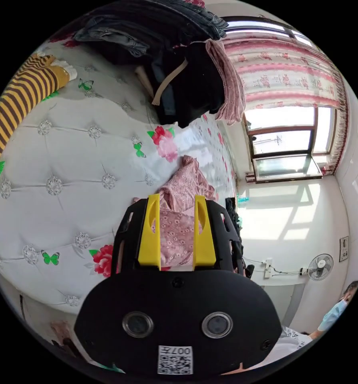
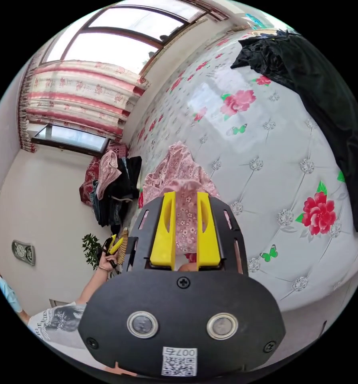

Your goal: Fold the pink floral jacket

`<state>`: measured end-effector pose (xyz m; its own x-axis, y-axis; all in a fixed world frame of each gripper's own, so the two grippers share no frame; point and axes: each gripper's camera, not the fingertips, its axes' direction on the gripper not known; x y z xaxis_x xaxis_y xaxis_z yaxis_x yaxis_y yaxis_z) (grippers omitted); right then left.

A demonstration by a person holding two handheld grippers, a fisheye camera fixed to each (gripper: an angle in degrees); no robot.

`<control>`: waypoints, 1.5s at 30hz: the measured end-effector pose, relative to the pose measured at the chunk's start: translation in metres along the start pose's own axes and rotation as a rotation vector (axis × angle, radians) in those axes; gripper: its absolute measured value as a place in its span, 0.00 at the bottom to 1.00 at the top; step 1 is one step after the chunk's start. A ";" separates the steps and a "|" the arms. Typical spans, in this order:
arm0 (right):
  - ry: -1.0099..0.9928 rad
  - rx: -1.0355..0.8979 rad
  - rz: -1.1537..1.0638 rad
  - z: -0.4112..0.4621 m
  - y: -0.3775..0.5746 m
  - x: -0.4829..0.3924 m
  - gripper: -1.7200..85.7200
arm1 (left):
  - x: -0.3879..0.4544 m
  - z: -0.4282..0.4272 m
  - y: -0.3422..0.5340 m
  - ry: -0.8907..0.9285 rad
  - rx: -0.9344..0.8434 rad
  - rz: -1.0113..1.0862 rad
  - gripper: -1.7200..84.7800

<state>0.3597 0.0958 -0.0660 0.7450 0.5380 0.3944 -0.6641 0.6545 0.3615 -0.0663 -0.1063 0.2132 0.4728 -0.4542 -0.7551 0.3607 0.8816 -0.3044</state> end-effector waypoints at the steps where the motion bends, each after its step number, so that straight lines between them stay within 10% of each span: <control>1: 0.021 -0.018 0.000 0.003 0.010 0.007 0.04 | -0.005 0.004 0.007 -0.048 -0.044 0.028 0.15; 35: 0.313 -0.334 -0.062 0.089 0.027 0.012 0.06 | 0.016 0.143 0.025 -0.314 -0.388 0.245 0.08; 45: 0.226 -0.243 -0.423 0.045 0.043 -0.070 0.02 | 0.088 0.099 0.048 -0.201 -0.371 0.446 0.01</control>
<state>0.2761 0.0623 -0.0401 0.9572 0.2842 0.0548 -0.2890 0.9286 0.2329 0.0723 -0.1164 0.1892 0.6690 -0.0146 -0.7431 -0.1937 0.9618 -0.1933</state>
